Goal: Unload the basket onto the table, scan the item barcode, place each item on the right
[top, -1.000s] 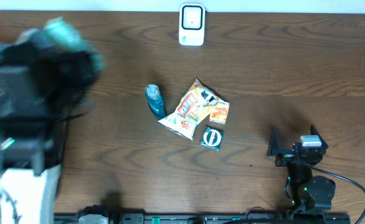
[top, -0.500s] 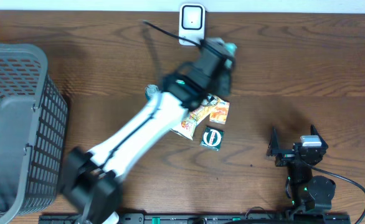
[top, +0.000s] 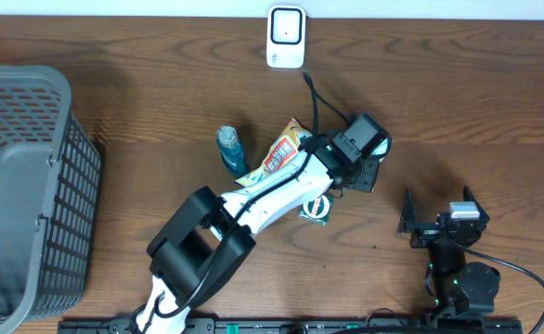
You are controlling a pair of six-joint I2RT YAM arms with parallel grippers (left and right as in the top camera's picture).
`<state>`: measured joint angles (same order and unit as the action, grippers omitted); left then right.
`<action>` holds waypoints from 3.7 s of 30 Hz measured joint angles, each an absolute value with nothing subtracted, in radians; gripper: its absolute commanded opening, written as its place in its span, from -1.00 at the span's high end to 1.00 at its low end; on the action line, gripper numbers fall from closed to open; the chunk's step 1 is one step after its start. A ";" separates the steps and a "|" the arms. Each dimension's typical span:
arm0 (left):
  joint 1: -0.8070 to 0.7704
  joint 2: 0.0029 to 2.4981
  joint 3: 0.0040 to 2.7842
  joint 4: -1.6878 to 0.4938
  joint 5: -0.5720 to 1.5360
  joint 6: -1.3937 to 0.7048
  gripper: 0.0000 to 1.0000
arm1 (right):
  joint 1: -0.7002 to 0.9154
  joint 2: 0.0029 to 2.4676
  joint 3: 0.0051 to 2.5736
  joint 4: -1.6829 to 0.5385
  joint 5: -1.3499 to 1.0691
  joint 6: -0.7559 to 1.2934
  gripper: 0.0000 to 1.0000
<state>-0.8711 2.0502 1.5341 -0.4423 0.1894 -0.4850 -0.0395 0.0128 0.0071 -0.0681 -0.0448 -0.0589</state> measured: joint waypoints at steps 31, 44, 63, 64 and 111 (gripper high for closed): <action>-0.362 1.250 1.787 -0.630 -0.299 -0.032 -0.96 | -0.039 0.013 0.007 -0.070 -0.008 -0.059 -0.99; -0.160 1.028 1.789 -0.678 -0.321 0.213 -0.96 | -0.039 0.013 0.007 -0.070 -0.007 -0.059 -0.98; -0.105 0.559 1.714 -0.634 -0.289 0.237 -0.95 | -0.039 0.013 0.007 -0.070 -0.007 -0.059 -0.98; -0.093 0.540 1.715 -0.631 -0.288 0.237 -0.96 | -0.039 0.013 0.007 -0.070 -0.007 -0.059 -0.99; 0.147 0.012 1.016 -0.417 -0.004 -0.058 -0.95 | -0.039 0.016 0.007 0.316 -0.247 0.067 -0.99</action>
<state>0.1467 0.0116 1.0157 -0.4171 -0.0036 -0.0578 -0.0395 0.0158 0.0071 0.3161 -0.2474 0.0666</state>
